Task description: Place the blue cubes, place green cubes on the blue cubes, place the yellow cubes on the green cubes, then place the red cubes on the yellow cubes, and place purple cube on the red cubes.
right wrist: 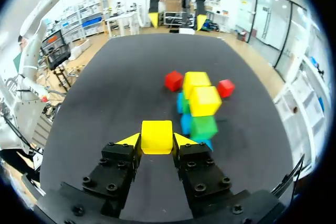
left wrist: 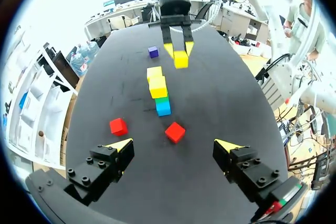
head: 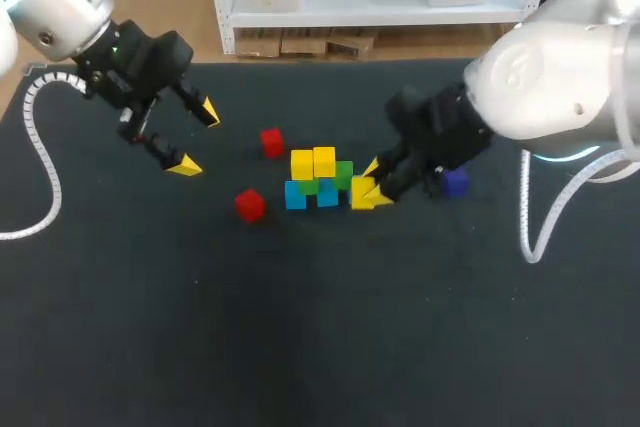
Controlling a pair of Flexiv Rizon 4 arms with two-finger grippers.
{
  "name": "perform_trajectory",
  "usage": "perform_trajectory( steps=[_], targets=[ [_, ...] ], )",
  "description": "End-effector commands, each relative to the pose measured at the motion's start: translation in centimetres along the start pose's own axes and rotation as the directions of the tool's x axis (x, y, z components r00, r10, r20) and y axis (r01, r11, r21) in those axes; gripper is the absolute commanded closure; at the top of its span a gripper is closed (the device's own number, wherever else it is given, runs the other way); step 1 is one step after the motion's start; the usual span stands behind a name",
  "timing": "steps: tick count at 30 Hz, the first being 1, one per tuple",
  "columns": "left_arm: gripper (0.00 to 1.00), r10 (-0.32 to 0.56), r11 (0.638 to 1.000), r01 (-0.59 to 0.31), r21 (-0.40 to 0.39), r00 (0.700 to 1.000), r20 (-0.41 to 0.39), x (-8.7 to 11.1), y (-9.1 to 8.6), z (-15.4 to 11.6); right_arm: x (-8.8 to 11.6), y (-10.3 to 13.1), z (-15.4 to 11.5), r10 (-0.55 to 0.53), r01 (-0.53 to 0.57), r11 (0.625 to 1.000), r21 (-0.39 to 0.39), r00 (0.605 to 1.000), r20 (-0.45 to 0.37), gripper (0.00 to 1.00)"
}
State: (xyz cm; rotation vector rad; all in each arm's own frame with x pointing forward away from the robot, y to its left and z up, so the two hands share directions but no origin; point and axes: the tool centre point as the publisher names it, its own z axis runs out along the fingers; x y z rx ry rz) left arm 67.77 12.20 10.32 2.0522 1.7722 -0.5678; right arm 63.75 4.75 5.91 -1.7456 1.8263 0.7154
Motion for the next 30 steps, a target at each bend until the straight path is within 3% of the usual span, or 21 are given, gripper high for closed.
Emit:
perform_trajectory(
  steps=[1,13,22,30],
  targets=[
    [0.00,0.003,1.000,-0.003,0.001,1.000,0.001,0.1,0.1,0.0,0.2,0.2,-2.4,0.001,-0.001,0.998,0.059,1.000,0.002,1.00],
    [0.00,0.003,1.000,-0.003,0.001,1.000,0.001,0.1,0.1,0.0,0.0,-3.9,-1.2,0.014,-0.012,0.996,0.085,1.000,-0.018,1.00],
    [0.00,0.003,1.000,-0.003,0.001,1.000,0.001,0.1,0.1,0.0,-1.4,-5.3,-0.4,-0.024,0.027,0.997,0.072,0.999,-0.038,1.00],
    [0.00,0.003,1.000,-0.003,0.001,1.000,0.001,0.1,0.1,0.0,-1.3,-5.7,0.3,-0.038,0.041,0.998,0.055,0.998,-0.053,1.00]
  ],
)
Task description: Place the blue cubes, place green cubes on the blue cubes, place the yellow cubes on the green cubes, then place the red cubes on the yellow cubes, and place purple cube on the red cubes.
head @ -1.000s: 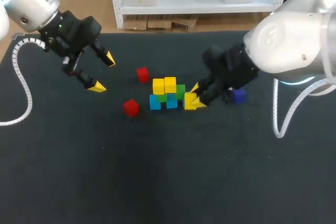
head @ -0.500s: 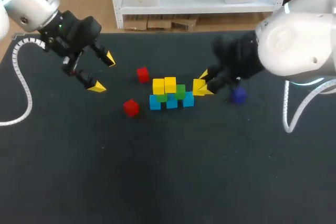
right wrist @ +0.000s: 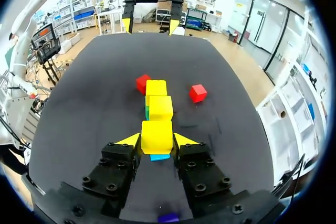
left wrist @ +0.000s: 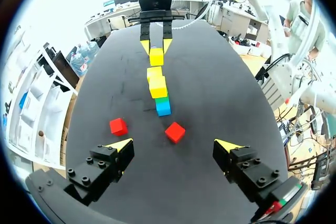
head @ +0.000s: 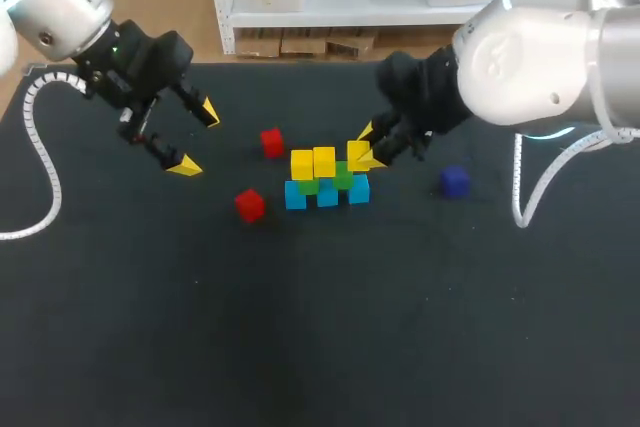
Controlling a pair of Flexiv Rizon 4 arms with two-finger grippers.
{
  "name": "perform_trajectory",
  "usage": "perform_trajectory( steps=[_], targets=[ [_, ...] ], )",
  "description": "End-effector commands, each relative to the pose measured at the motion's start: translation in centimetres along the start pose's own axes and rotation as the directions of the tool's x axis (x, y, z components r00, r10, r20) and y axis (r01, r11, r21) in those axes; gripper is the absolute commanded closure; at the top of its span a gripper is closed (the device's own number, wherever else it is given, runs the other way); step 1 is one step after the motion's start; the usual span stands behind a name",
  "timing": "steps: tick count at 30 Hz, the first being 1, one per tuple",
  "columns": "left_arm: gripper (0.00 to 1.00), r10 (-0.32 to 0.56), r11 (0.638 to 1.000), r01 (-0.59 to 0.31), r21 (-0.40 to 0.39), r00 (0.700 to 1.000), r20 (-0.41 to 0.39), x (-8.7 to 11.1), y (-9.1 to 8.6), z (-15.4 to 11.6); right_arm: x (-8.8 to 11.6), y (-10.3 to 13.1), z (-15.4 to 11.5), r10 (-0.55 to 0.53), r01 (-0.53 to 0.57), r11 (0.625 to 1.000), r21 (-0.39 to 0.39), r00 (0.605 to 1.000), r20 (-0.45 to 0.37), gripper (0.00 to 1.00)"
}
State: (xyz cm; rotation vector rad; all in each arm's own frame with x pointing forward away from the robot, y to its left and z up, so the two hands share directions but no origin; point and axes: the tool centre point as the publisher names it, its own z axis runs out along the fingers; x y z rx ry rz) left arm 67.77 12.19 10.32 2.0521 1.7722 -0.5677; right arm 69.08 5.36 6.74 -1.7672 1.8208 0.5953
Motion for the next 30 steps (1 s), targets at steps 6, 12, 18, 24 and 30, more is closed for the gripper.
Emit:
perform_trajectory(
  steps=[6,12,18,24,30],
  targets=[
    [0.00,0.003,1.000,-0.003,0.001,1.000,0.001,0.1,0.1,0.0,-0.4,-0.3,0.9,-0.003,0.003,1.000,-0.014,1.000,-0.001,1.00],
    [0.00,0.003,1.000,-0.003,0.001,1.000,0.001,0.1,0.1,0.0,-0.6,-0.2,1.4,-0.006,0.006,1.000,-0.023,1.000,-0.001,1.00],
    [0.00,0.003,1.000,-0.003,0.001,1.000,0.001,0.1,0.1,0.0,-0.6,-0.3,1.5,-0.007,0.006,1.000,-0.027,1.000,-0.003,1.00],
    [0.00,0.003,1.000,-0.003,0.001,1.000,0.001,0.1,0.1,0.0,-0.6,-0.4,1.6,-0.005,0.004,1.000,-0.028,1.000,-0.004,1.00],
    [0.00,0.003,1.000,-0.003,0.001,1.000,0.001,0.1,0.1,0.0,-0.7,-0.5,1.9,-0.006,0.006,0.999,-0.033,1.000,-0.003,1.00]
  ],
)
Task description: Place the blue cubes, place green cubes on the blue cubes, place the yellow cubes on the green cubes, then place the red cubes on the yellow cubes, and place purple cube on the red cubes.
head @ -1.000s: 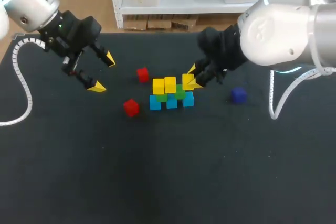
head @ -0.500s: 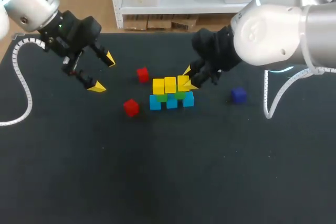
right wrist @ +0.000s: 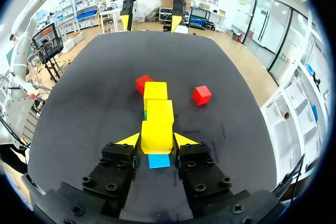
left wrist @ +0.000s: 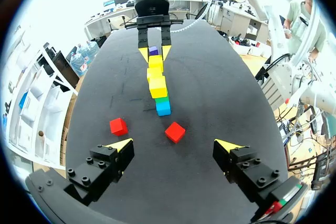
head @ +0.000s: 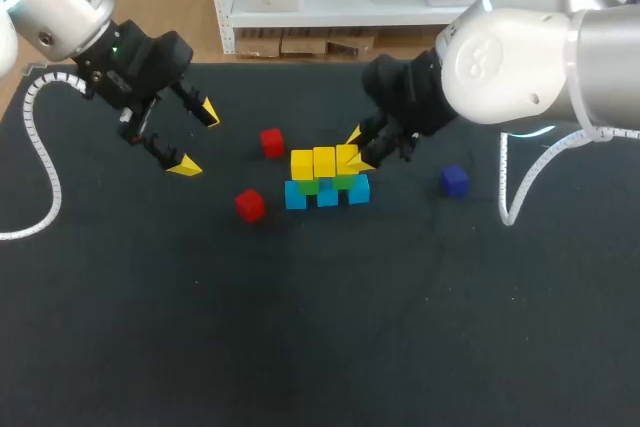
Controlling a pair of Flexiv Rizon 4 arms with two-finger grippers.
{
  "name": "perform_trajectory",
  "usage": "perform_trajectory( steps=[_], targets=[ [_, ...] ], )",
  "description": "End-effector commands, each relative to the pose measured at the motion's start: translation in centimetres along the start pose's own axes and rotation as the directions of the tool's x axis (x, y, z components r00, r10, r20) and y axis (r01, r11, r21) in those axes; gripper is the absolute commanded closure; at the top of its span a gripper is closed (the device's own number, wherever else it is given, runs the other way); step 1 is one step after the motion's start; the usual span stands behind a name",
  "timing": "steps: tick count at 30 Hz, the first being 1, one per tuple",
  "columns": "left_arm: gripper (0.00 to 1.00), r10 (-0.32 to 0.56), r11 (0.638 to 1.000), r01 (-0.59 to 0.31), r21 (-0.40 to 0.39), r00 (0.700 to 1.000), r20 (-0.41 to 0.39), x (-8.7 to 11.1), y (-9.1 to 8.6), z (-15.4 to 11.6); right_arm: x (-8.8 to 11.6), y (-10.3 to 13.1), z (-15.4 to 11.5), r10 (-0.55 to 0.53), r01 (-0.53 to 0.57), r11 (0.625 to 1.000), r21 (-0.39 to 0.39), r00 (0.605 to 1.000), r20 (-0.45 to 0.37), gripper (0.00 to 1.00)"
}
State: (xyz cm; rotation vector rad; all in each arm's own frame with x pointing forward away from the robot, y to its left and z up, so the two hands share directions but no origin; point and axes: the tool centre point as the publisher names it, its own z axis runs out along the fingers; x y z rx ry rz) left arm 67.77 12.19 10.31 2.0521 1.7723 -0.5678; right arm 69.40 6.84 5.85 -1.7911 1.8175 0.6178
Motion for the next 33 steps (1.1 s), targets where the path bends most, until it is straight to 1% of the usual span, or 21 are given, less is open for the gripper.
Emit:
perform_trajectory(
  steps=[1,20,22,25,27,29,33],
  targets=[
    [0.00,0.003,1.000,-0.003,0.001,1.000,0.001,0.08,0.12,0.02,-0.13,-0.38,0.24,-0.001,0.001,1.000,-0.007,1.000,0.001,1.00],
    [0.00,0.003,1.000,-0.003,0.001,1.000,0.001,0.08,0.12,0.02,-0.03,-0.45,0.39,0.001,-0.001,1.000,-0.015,1.000,0.003,1.00],
    [0.00,0.003,1.000,-0.003,0.001,1.000,0.001,0.08,0.12,0.02,0.05,-0.41,0.37,0.002,-0.002,1.000,-0.016,1.000,0.003,0.97],
    [0.00,0.003,1.000,-0.003,0.001,1.000,0.001,0.08,0.12,0.02,0.16,-0.32,0.39,0.004,-0.004,1.000,-0.017,1.000,0.003,0.96],
    [0.00,0.003,1.000,-0.003,0.001,1.000,0.001,0.08,0.12,0.02,0.21,-0.27,0.43,0.006,-0.006,1.000,-0.020,1.000,0.002,0.87],
    [0.00,0.003,1.000,-0.003,0.001,1.000,0.001,0.08,0.12,0.02,0.24,-0.25,0.46,0.006,-0.006,1.000,-0.022,1.000,0.003,0.73],
    [0.00,0.003,1.000,-0.003,0.001,1.000,0.001,0.08,0.12,0.02,0.24,-0.22,0.51,0.007,-0.006,1.000,-0.024,1.000,0.004,0.65]
  ],
)
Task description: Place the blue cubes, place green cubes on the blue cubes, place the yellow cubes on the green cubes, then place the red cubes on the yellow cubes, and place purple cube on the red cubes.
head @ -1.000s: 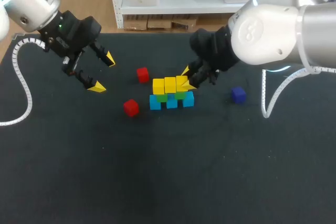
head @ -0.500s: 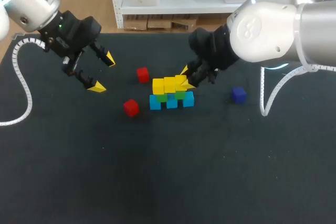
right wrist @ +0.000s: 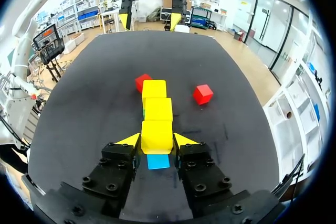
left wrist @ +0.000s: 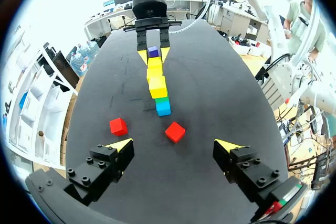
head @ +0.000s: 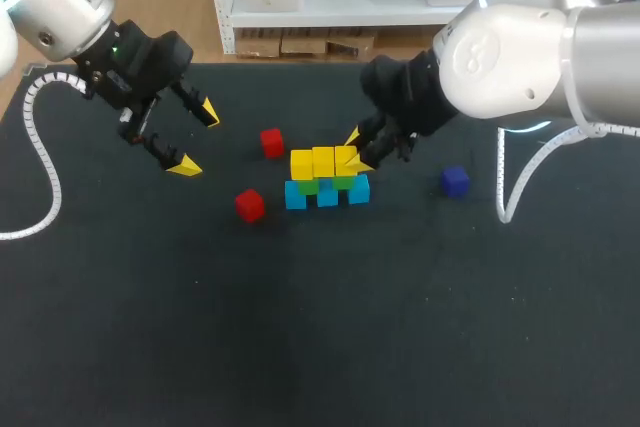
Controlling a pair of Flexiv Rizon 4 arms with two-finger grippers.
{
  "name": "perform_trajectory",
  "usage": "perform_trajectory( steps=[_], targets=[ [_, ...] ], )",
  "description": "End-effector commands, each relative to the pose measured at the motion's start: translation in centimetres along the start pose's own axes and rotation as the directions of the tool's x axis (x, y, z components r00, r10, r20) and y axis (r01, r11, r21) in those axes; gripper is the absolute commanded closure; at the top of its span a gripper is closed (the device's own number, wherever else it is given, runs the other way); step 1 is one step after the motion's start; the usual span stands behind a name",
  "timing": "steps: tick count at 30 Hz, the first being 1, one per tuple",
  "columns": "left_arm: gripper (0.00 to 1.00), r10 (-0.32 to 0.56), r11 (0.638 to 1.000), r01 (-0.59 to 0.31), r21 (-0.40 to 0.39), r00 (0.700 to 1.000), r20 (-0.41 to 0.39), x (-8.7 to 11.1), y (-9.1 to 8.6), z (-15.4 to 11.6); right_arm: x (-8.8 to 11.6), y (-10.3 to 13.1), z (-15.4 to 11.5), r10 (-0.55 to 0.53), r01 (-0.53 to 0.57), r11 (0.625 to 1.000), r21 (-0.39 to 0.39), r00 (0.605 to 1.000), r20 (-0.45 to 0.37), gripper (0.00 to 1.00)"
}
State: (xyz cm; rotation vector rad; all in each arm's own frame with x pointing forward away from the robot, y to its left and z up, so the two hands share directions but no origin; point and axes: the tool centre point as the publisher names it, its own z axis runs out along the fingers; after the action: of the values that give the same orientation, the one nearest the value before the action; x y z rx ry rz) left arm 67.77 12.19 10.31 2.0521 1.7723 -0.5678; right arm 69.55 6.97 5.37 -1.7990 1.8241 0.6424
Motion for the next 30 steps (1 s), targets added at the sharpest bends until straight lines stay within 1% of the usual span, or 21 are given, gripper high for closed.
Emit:
perform_trajectory(
  steps=[1,4,6,7,9,10,15,19,22,23,24,25,28,30],
  targets=[
    [0.00,0.003,1.000,-0.003,0.001,1.000,0.001,0.1,0.1,0.0,0.0,-0.1,0.1,0.000,0.000,1.000,-0.002,1.000,0.004,0.64],
    [0.00,0.003,1.000,-0.003,0.001,1.000,0.001,0.1,0.1,0.0,0.0,-0.1,0.1,-0.001,0.001,1.000,-0.002,1.000,0.005,0.58],
    [0.00,0.003,1.000,-0.003,0.001,1.000,0.001,0.1,0.1,0.0,0.0,-0.1,0.1,-0.001,0.001,1.000,-0.002,1.000,0.005,0.52],
    [0.00,0.003,1.000,-0.003,0.001,1.000,0.001,0.1,0.1,0.0,0.0,-0.1,0.1,0.000,0.000,1.000,-0.002,1.000,0.005,0.44],
    [0.00,0.003,1.000,-0.003,0.001,1.000,0.001,0.1,0.1,0.0,0.0,-0.1,0.1,0.000,0.000,1.000,-0.002,1.000,0.007,0.19],
    [0.00,0.003,1.000,-0.003,0.001,1.000,0.001,0.1,0.1,0.0,0.0,-0.1,0.1,0.000,0.000,1.000,-0.002,1.000,0.007,0.00],
    [0.00,0.003,1.000,-0.003,0.001,1.000,0.001,0.1,0.1,0.0,0.2,0.0,-0.3,0.012,-0.012,1.000,0.005,1.000,0.000,0.00],
    [0.00,0.003,1.000,-0.003,0.001,1.000,0.001,0.1,0.1,0.0,0.4,0.1,-1.5,0.027,-0.027,0.999,0.033,1.000,-0.008,0.00],
    [0.00,0.003,1.000,-0.003,0.001,1.000,0.001,0.1,0.1,0.0,1.1,0.2,-2.3,0.035,-0.034,0.998,0.043,0.999,-0.013,0.00],
    [0.00,0.003,1.000,-0.003,0.001,1.000,0.001,0.1,0.1,0.0,1.4,0.2,-2.4,0.037,-0.036,0.998,0.045,0.999,-0.016,0.41],
    [0.00,0.003,1.000,-0.003,0.001,1.000,0.001,0.1,0.1,0.0,1.7,0.2,-2.4,0.039,-0.039,0.998,0.046,0.999,-0.019,0.63],
    [0.00,0.003,1.000,-0.003,0.001,1.000,0.001,0.1,0.1,0.0,2.1,0.2,-2.4,0.039,-0.038,0.998,0.040,0.999,-0.012,1.00],
    [0.00,0.003,1.000,-0.003,0.001,1.000,0.001,0.1,0.1,0.0,2.7,0.2,-2.3,0.041,-0.041,0.998,0.041,0.999,-0.015,1.00],
    [0.00,0.003,1.000,-0.003,0.001,1.000,0.001,0.1,0.1,0.0,2.9,0.1,-2.2,0.037,-0.037,0.998,0.042,0.999,-0.002,1.00]
  ],
)
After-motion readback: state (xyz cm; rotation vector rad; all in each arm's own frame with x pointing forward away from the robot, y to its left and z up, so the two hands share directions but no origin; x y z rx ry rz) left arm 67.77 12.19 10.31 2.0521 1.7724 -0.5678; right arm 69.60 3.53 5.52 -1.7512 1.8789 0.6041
